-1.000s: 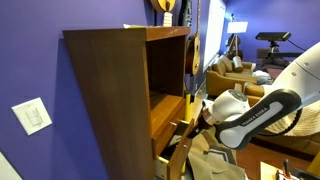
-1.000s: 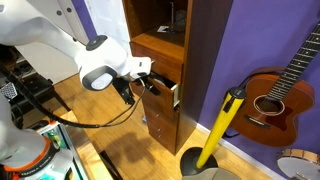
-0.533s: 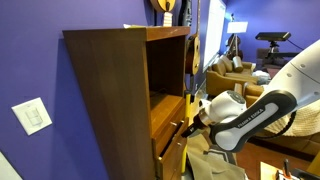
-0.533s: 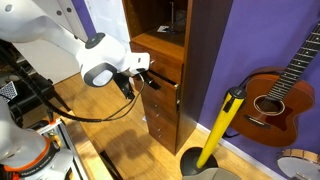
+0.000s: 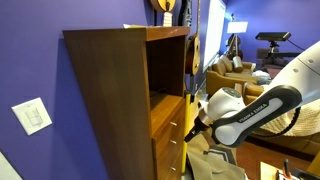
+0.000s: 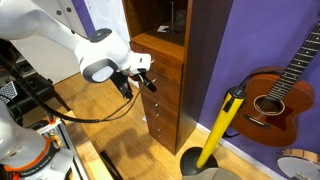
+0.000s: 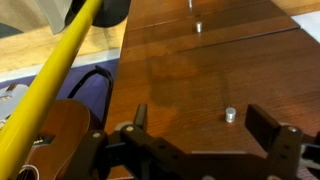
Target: Put the grey and black bag in the open drawer then close the drawer
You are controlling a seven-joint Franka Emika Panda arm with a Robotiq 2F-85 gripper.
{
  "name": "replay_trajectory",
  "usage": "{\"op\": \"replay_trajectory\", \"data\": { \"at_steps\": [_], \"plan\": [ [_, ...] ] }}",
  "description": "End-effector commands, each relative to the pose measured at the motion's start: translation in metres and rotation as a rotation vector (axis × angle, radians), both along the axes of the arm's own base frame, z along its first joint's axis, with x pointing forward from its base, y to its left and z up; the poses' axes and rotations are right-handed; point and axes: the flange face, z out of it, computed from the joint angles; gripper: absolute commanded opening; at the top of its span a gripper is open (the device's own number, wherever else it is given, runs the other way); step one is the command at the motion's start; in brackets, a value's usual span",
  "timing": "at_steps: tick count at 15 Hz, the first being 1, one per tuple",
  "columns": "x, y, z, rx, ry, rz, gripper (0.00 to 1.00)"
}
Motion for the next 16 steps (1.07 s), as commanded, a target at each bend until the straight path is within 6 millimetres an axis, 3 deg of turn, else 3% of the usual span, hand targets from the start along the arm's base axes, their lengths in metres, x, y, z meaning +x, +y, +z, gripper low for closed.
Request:
{"op": "replay_trajectory", "data": {
  "at_steps": [1,6,12,16],
  "plan": [
    [-0.023,-0.008,0.010,0.050,0.110,0.049,1.00],
    [-0.047,-0.030,0.049,0.042,0.203,0.072,1.00],
    [-0.083,-0.045,0.130,0.026,0.249,0.100,1.00],
    [-0.092,-0.045,0.186,-0.007,0.262,0.085,1.00]
  ]
}}
